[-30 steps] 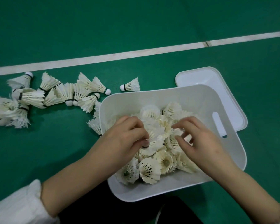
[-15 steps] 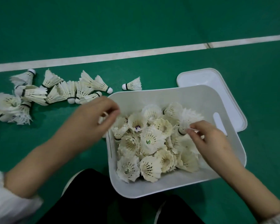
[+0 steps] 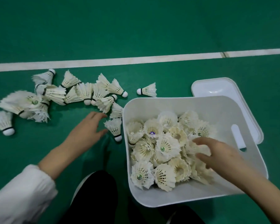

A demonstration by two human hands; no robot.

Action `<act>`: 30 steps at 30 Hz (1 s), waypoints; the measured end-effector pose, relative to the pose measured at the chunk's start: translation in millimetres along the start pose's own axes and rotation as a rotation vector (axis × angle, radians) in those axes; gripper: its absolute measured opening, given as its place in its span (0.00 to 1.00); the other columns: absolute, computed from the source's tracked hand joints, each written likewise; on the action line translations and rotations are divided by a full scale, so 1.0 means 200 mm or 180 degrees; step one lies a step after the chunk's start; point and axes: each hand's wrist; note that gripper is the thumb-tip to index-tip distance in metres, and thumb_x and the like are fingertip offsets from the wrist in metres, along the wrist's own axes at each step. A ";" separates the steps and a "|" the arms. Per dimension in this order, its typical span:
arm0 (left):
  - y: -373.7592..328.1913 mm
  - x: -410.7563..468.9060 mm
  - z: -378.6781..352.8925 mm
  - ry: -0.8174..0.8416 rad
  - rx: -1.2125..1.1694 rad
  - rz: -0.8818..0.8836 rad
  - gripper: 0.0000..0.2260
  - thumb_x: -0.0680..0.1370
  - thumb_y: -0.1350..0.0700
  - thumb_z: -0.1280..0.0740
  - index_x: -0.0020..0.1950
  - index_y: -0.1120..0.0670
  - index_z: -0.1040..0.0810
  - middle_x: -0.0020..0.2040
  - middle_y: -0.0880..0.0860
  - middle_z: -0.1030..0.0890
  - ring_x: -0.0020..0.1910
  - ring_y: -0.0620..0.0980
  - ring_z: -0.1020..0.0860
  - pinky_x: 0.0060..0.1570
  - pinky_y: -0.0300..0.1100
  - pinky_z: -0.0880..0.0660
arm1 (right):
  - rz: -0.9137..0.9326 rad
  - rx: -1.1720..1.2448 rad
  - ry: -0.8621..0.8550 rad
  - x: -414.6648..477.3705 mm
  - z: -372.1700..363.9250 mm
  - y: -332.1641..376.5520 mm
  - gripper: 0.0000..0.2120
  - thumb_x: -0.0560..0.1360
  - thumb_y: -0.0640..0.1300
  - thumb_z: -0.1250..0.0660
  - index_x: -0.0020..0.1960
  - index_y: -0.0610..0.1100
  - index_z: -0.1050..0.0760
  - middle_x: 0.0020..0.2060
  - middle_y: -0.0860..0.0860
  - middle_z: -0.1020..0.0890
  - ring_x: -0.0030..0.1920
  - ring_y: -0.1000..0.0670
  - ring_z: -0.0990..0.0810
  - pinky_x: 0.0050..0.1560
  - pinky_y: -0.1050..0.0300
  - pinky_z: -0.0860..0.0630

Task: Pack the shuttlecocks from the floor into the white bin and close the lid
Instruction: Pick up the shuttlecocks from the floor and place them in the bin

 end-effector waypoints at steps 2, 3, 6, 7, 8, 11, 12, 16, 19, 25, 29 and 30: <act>0.00 0.03 -0.06 0.0045 -0.0008 -0.0059 0.22 0.74 0.53 0.32 0.66 0.57 0.31 0.63 0.54 0.30 0.53 0.55 0.25 0.55 0.48 0.28 | 0.0345 0.0195 -0.0454 -0.02 0.06 0.08 0.12 0.76 0.48 0.37 0.59 0.55 0.27 0.56 0.61 0.23 0.41 0.59 0.23 0.43 0.65 0.30; 0.00 0.05 -0.09 0.0060 -0.0069 -0.0065 0.21 0.75 0.53 0.32 0.66 0.57 0.30 0.63 0.54 0.30 0.52 0.55 0.24 0.54 0.49 0.27 | 0.0617 0.0254 -0.0612 -0.04 0.08 0.14 0.09 0.76 0.47 0.37 0.56 0.55 0.26 0.52 0.63 0.23 0.39 0.60 0.23 0.40 0.69 0.31; 0.00 0.09 -0.15 0.0175 -0.0055 -0.0084 0.20 0.75 0.55 0.32 0.65 0.57 0.30 0.62 0.56 0.29 0.51 0.56 0.23 0.54 0.48 0.28 | 0.1597 0.0322 -0.0505 -0.08 0.14 0.38 0.08 0.77 0.47 0.40 0.54 0.54 0.25 0.49 0.63 0.25 0.41 0.63 0.24 0.41 0.72 0.31; 0.03 0.09 -0.18 0.0161 -0.0044 -0.0081 0.21 0.75 0.56 0.32 0.66 0.58 0.32 0.62 0.57 0.29 0.52 0.57 0.24 0.55 0.47 0.28 | 0.1876 0.0314 -0.0378 -0.08 0.14 0.48 0.09 0.77 0.45 0.39 0.55 0.52 0.25 0.49 0.62 0.25 0.41 0.63 0.25 0.43 0.72 0.31; 0.04 0.09 -0.19 0.0175 -0.0110 -0.0055 0.22 0.74 0.58 0.32 0.66 0.60 0.33 0.61 0.59 0.28 0.53 0.58 0.24 0.55 0.47 0.29 | 0.2132 0.0285 -0.0297 -0.07 0.12 0.59 0.09 0.77 0.42 0.39 0.54 0.49 0.24 0.49 0.58 0.23 0.42 0.62 0.25 0.44 0.69 0.30; 0.08 0.04 -0.19 0.0100 -0.0278 -0.0283 0.13 0.75 0.64 0.37 0.59 0.62 0.28 0.53 0.60 0.26 0.51 0.58 0.24 0.54 0.47 0.30 | 0.2774 0.0095 -0.0286 0.02 -0.01 0.89 0.11 0.69 0.32 0.37 0.51 0.38 0.23 0.48 0.43 0.21 0.44 0.44 0.21 0.46 0.57 0.27; 0.09 0.01 -0.16 0.0064 -0.0222 -0.0361 0.09 0.76 0.66 0.39 0.54 0.59 0.27 0.49 0.55 0.26 0.48 0.49 0.23 0.52 0.40 0.28 | 0.2778 0.0019 -0.0230 0.05 -0.07 1.00 0.13 0.69 0.31 0.38 0.53 0.37 0.25 0.52 0.41 0.23 0.47 0.40 0.22 0.48 0.51 0.27; 0.20 -0.06 -0.03 -0.0357 -0.0716 -0.0035 0.10 0.70 0.63 0.44 0.41 0.62 0.23 0.37 0.48 0.26 0.29 0.39 0.31 0.37 0.31 0.31 | 0.1961 -0.0276 0.0171 0.21 -0.26 1.32 0.25 0.71 0.29 0.39 0.67 0.38 0.38 0.64 0.43 0.34 0.58 0.39 0.27 0.51 0.47 0.29; 0.41 -0.14 0.02 -0.0431 -0.1022 0.0054 0.02 0.70 0.65 0.33 0.41 0.62 0.21 0.40 0.46 0.26 0.36 0.39 0.27 0.42 0.27 0.31 | 0.1711 -0.0191 0.0290 0.29 -0.39 1.44 0.20 0.74 0.32 0.41 0.65 0.39 0.38 0.61 0.42 0.32 0.59 0.38 0.27 0.53 0.46 0.28; 0.61 -0.19 0.17 -0.1393 -0.1746 0.0888 0.09 0.73 0.61 0.30 0.50 0.51 0.25 0.45 0.46 0.22 0.41 0.40 0.23 0.43 0.26 0.29 | 0.1572 0.0179 0.0035 0.38 -0.50 1.42 0.18 0.74 0.33 0.37 0.62 0.40 0.34 0.58 0.42 0.26 0.56 0.40 0.25 0.51 0.51 0.29; 0.77 -0.11 0.21 -0.1673 -0.1280 0.1724 0.12 0.74 0.51 0.31 0.52 0.56 0.25 0.47 0.52 0.22 0.47 0.52 0.23 0.47 0.40 0.30 | 0.1443 0.0489 -0.0121 0.41 -0.48 1.39 0.24 0.73 0.30 0.42 0.68 0.43 0.39 0.59 0.41 0.27 0.54 0.39 0.25 0.47 0.50 0.32; 0.79 -0.08 0.21 -0.1442 -0.1377 0.2013 0.16 0.74 0.45 0.33 0.52 0.56 0.25 0.48 0.52 0.22 0.47 0.52 0.23 0.48 0.42 0.29 | 0.1446 0.0583 -0.0152 0.42 -0.48 1.40 0.25 0.74 0.31 0.43 0.69 0.43 0.41 0.59 0.41 0.27 0.53 0.38 0.25 0.47 0.50 0.32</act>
Point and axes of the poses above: each hand's wrist, its own x-axis towards the middle knuckle, its own z-axis out of the back of the hand, y = z × x
